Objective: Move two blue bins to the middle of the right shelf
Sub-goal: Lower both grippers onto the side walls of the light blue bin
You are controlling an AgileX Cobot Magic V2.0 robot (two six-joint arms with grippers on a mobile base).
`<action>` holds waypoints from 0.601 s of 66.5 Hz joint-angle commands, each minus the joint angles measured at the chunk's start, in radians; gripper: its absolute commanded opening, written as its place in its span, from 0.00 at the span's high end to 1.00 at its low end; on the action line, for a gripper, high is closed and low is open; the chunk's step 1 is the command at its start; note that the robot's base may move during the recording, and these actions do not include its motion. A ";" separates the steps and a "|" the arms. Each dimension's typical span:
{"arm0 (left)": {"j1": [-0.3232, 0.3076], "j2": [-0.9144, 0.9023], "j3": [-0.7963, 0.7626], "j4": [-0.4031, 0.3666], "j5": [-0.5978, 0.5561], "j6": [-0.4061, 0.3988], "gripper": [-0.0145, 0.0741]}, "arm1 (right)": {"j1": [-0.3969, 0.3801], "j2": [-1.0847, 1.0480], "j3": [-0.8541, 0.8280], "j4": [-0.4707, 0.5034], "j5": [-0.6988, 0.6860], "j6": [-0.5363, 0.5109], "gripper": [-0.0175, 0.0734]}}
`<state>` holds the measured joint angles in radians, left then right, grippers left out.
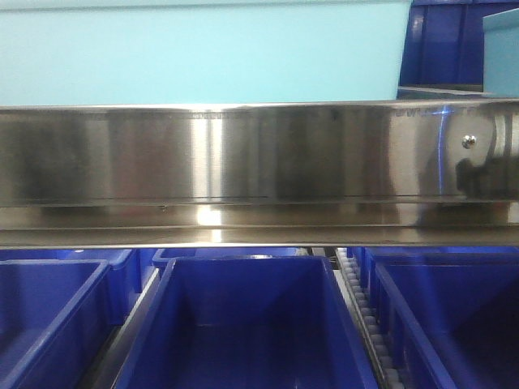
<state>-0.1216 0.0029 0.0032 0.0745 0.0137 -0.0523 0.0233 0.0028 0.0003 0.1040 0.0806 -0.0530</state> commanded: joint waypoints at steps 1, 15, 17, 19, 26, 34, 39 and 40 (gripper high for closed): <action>-0.001 -0.003 -0.003 -0.004 -0.058 -0.003 0.96 | -0.003 -0.003 0.000 0.002 -0.045 -0.003 0.99; -0.001 -0.003 -0.003 -0.004 -0.137 -0.003 0.96 | -0.003 -0.003 0.000 0.002 -0.074 -0.003 0.99; -0.001 -0.003 -0.003 -0.004 -0.171 -0.003 0.96 | -0.003 -0.003 0.000 0.002 -0.087 -0.003 0.99; -0.001 -0.003 -0.003 -0.004 -0.202 -0.003 0.96 | -0.003 -0.003 0.000 0.002 -0.095 -0.003 0.99; -0.001 -0.003 -0.019 -0.019 -0.260 -0.003 0.96 | -0.003 -0.003 -0.024 0.002 -0.097 -0.003 0.99; -0.001 -0.003 -0.145 -0.019 -0.161 -0.003 0.96 | -0.003 -0.003 -0.148 0.002 -0.058 -0.003 0.99; -0.001 -0.002 -0.233 -0.019 -0.056 -0.003 0.96 | -0.003 -0.003 -0.247 0.002 0.021 -0.003 0.99; -0.001 0.004 -0.251 -0.019 -0.036 -0.003 0.96 | -0.003 -0.003 -0.256 0.002 0.029 -0.003 0.99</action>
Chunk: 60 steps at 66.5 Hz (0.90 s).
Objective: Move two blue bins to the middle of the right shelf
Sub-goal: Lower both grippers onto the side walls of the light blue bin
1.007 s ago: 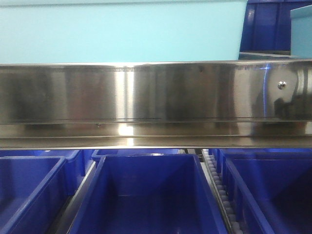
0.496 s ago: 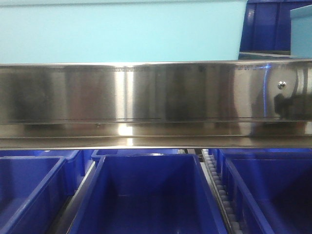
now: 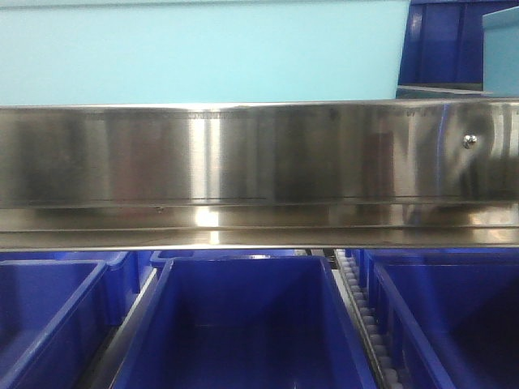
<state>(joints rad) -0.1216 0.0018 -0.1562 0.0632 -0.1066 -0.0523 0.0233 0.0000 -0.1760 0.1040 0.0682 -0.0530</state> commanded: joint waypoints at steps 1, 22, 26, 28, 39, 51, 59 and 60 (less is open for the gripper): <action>-0.001 0.014 -0.108 -0.008 0.107 -0.003 0.96 | -0.003 0.000 -0.097 0.002 0.057 -0.003 0.99; -0.001 0.208 -0.381 -0.008 0.354 -0.003 0.95 | -0.003 0.223 -0.346 0.002 0.169 -0.003 0.36; -0.001 0.237 -0.393 -0.008 0.354 -0.003 0.88 | -0.003 0.269 -0.363 0.002 0.169 -0.003 0.25; -0.001 0.248 -0.399 -0.008 0.354 -0.003 0.83 | -0.003 0.295 -0.374 0.002 0.169 -0.003 0.20; -0.016 0.279 -0.422 -0.008 0.340 -0.003 0.37 | -0.001 0.410 -0.433 0.002 0.183 -0.003 0.18; -0.084 0.336 -0.472 -0.012 0.367 -0.003 0.16 | 0.057 0.578 -0.591 0.002 0.315 -0.003 0.18; -0.146 0.460 -0.589 -0.053 0.465 -0.003 0.19 | 0.161 0.706 -0.738 0.002 0.415 -0.003 0.18; -0.156 0.475 -0.604 -0.063 0.484 -0.003 0.19 | 0.174 0.727 -0.753 0.002 0.425 -0.003 0.18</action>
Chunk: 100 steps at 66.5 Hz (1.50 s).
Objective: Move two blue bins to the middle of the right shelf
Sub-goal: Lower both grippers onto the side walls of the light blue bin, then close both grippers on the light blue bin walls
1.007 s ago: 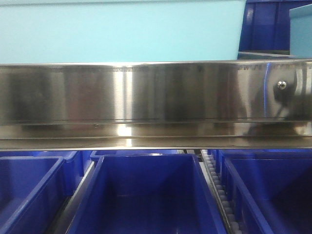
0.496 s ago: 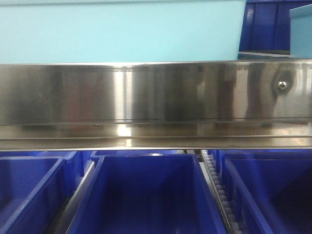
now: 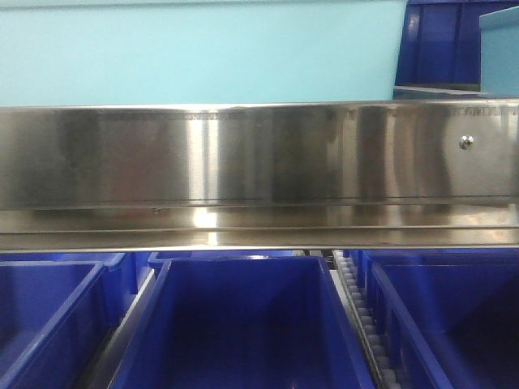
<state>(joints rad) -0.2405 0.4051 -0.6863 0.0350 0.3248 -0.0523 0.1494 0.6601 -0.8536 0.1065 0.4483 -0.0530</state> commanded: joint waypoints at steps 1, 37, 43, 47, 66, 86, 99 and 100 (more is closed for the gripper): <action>-0.044 0.088 -0.089 -0.035 0.066 -0.003 0.19 | 0.066 0.080 -0.090 0.000 0.054 -0.003 0.18; -0.101 0.828 -0.799 -0.124 0.724 -0.003 0.19 | 0.245 0.710 -0.729 -0.038 0.594 0.090 0.18; -0.079 0.921 -0.874 -0.125 0.771 0.017 0.19 | 0.245 0.790 -0.807 -0.050 0.671 0.131 0.18; -0.057 0.975 -0.916 -0.133 0.798 0.024 0.19 | 0.245 0.838 -0.848 -0.052 0.704 0.140 0.18; -0.013 1.158 -0.966 -0.210 0.881 0.052 0.19 | 0.274 0.999 -0.956 -0.052 0.746 0.164 0.18; -0.013 1.288 -0.966 -0.210 0.881 0.052 0.19 | 0.290 1.135 -0.968 -0.054 0.723 0.164 0.18; -0.013 1.312 -0.966 -0.207 0.881 0.052 0.21 | 0.290 1.184 -0.968 -0.054 0.714 0.164 0.26; -0.013 1.312 -0.966 -0.205 0.879 0.052 0.23 | 0.290 1.185 -0.968 -0.054 0.714 0.164 0.30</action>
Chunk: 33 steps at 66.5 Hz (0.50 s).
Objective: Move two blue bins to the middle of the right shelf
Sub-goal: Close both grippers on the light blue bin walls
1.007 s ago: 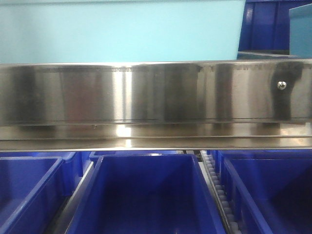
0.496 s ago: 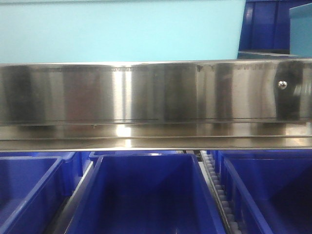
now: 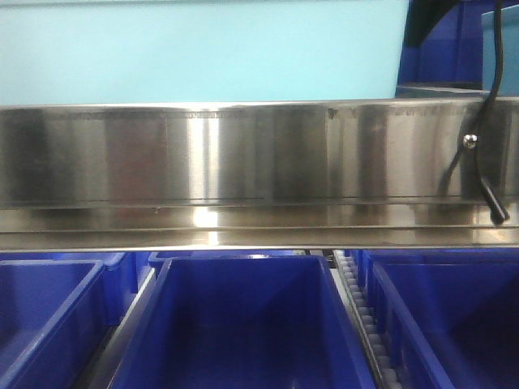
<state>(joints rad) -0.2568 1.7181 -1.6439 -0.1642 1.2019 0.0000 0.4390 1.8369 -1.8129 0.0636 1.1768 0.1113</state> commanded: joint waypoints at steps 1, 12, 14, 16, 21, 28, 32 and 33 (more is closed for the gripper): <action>0.004 -0.001 -0.008 -0.006 0.002 0.000 0.24 | 0.001 0.008 -0.008 -0.011 -0.014 0.000 0.32; 0.004 -0.001 -0.008 0.013 0.000 0.000 0.59 | 0.001 0.008 -0.008 -0.011 -0.033 0.002 0.77; 0.004 -0.001 -0.008 0.016 0.000 0.000 0.67 | 0.001 0.008 -0.008 -0.011 -0.033 0.002 0.83; 0.004 -0.001 -0.008 0.018 0.000 0.000 0.76 | 0.001 0.008 -0.008 -0.011 -0.031 0.002 0.93; 0.004 -0.001 -0.008 0.018 0.000 0.000 0.94 | 0.001 0.008 -0.008 -0.011 -0.029 0.013 0.98; 0.004 -0.001 -0.008 0.018 0.007 0.000 0.96 | 0.001 0.008 -0.008 -0.011 -0.022 0.023 0.97; 0.004 -0.001 -0.013 0.018 0.014 0.000 0.96 | 0.001 0.008 -0.008 -0.013 -0.011 0.028 0.97; 0.004 -0.001 -0.013 0.018 0.015 0.000 0.96 | 0.001 0.005 -0.008 -0.013 -0.009 0.028 0.97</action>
<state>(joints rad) -0.2568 1.7243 -1.6439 -0.1385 1.2016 -0.0089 0.4436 1.8489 -1.8169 0.0800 1.1494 0.1511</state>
